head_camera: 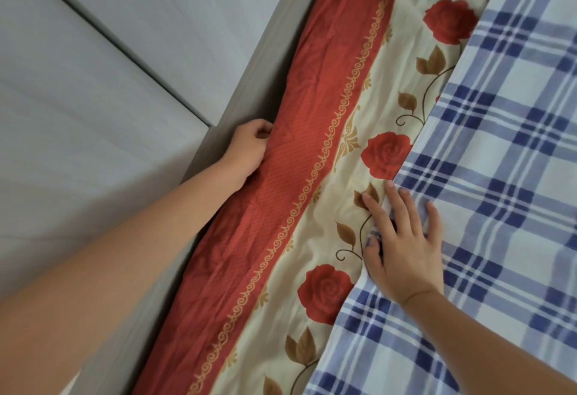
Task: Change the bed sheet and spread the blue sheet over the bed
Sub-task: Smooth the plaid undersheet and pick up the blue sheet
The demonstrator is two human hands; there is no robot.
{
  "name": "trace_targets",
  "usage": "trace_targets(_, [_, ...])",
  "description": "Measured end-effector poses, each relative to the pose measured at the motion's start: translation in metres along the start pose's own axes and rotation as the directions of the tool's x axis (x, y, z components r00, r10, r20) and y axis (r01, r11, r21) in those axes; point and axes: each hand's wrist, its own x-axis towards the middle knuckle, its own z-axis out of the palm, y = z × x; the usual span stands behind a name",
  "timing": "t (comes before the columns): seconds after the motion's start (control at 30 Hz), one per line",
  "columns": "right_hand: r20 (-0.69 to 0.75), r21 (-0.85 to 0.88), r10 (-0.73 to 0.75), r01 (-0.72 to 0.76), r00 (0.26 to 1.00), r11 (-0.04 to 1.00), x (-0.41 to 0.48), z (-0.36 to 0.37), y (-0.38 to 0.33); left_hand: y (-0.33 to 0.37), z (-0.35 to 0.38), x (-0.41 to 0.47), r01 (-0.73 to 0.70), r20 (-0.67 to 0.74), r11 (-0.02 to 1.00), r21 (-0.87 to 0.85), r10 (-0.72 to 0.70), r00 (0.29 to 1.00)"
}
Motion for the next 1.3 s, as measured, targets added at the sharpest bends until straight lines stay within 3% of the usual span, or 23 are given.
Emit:
trace_targets(0.1, [-0.007, -0.001, -0.005, 0.005, 1.0, 1.0, 0.002, 0.0, -0.001, -0.006, -0.004, -0.01, 0.09, -0.033, 0.995, 0.031, -0.089, 0.995])
trace_targets(0.2, [-0.008, -0.005, -0.004, 0.004, 1.0, 1.0, 0.0, 0.0, 0.0, -0.009, -0.001, -0.016, 0.079, 0.004, 0.988, 0.135, -0.08, 0.997])
trace_targets(0.3, [0.001, -0.02, 0.001, -0.001, 1.0, 1.0, -0.001, 0.0, 0.001, -0.015, 0.011, -0.012, 0.12, -0.043, 0.976, 0.182, -0.114, 0.993])
trace_targets(0.43, [0.0, -0.037, 0.005, -0.005, 1.0, 0.999, -0.001, 0.001, 0.001, -0.016, 0.015, -0.006, 0.262, -0.005, 0.946, -0.192, -0.268, 0.963])
trace_targets(0.53, [-0.007, -0.036, -0.004, 0.004, 1.0, 0.999, 0.0, 0.002, 0.001, -0.027, 0.016, -0.006, 0.163, -0.045, 0.963, -0.214, -0.176, 0.983])
trace_targets(0.6, [-0.016, -0.032, -0.001, 0.001, 1.0, 0.999, -0.001, 0.002, 0.0, -0.04, 0.026, -0.003, 0.037, -0.202, 0.998, 0.042, -0.028, 0.979])
trace_targets(0.67, [-0.019, -0.026, -0.002, 0.001, 1.0, 1.0, -0.002, 0.003, 0.0, -0.049, 0.037, -0.003, -0.008, -0.277, 0.915, 0.403, 0.13, 0.952])
trace_targets(0.8, [-0.027, -0.028, 0.002, -0.003, 1.0, 1.0, 0.0, 0.004, 0.001, -0.033, 0.048, -0.014, -0.209, -0.212, 0.707, 0.675, 0.457, 0.864])
trace_targets(0.87, [-0.022, -0.018, 0.006, -0.007, 1.0, 1.0, -0.001, 0.005, 0.001, -0.04, 0.053, -0.035, -0.344, -0.05, 0.577, 0.741, 0.559, 0.828])
trace_targets(0.97, [-0.025, -0.013, -0.002, 0.002, 1.0, 1.0, -0.001, 0.005, 0.002, -0.077, 0.046, -0.063, -0.377, 0.139, 0.432, 0.819, 0.489, 0.861])
trace_targets(1.13, [-0.044, 0.007, -0.015, 0.015, 0.999, 1.0, -0.002, 0.008, 0.003, -0.103, 0.037, -0.052, -0.345, 0.132, 0.443, 0.828, 0.444, 0.886])
trace_targets(1.3, [-0.026, 0.051, 0.073, -0.072, 0.997, 0.996, -0.005, 0.005, -0.006, -0.101, 0.037, -0.054, -0.31, 0.129, 0.426, 0.85, 0.402, 0.906])
